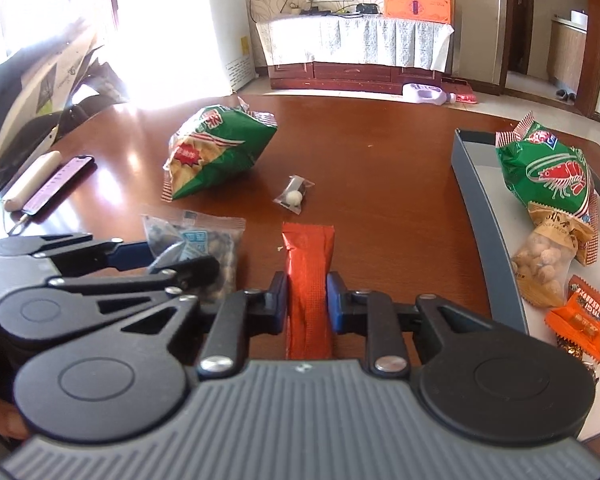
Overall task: Organize snacks
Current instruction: 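Lift the seed bag with the left tool while the right tool lifts the candy bar, then carry the seed bag and candy bar toward the grey box with both tools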
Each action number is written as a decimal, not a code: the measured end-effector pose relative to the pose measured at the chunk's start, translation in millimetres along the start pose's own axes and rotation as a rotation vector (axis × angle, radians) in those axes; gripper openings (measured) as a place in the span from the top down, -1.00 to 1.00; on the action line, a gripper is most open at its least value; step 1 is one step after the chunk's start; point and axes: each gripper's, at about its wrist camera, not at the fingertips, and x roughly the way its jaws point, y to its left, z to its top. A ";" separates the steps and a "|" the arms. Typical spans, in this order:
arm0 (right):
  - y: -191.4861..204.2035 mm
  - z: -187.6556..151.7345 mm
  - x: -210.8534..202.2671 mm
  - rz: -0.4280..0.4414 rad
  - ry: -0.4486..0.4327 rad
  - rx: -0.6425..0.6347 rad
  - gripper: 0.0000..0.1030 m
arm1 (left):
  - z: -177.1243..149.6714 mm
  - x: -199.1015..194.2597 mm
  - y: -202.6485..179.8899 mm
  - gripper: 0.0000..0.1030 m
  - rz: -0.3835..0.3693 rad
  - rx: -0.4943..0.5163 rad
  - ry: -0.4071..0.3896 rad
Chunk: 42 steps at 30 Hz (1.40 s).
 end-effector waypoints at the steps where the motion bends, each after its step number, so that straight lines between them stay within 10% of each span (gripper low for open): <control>1: 0.5 0.3 -1.7 0.001 -0.004 -0.002 0.53 | 0.3 -1.0 -2.5 0.18 0.001 0.007 -0.002; 15: -4.4 13.0 -36.4 0.014 -0.085 0.004 0.54 | 9.4 -16.6 -25.1 0.18 -0.006 0.048 -0.037; 27: -3.1 -6.3 5.2 -0.049 0.067 -0.012 0.51 | 6.4 -17.6 4.3 0.17 0.037 -0.005 -0.007; 33: 0.6 -11.1 16.4 -0.051 0.087 -0.028 0.10 | 8.5 -17.8 10.1 0.17 0.025 -0.020 -0.007; 37: 4.7 -9.0 15.1 -0.064 0.085 -0.042 0.51 | 9.7 -16.6 11.2 0.17 0.019 -0.030 -0.003; 42: 14.8 -9.0 9.6 -0.050 0.073 -0.109 0.54 | 10.6 -17.0 12.9 0.17 0.015 -0.037 -0.004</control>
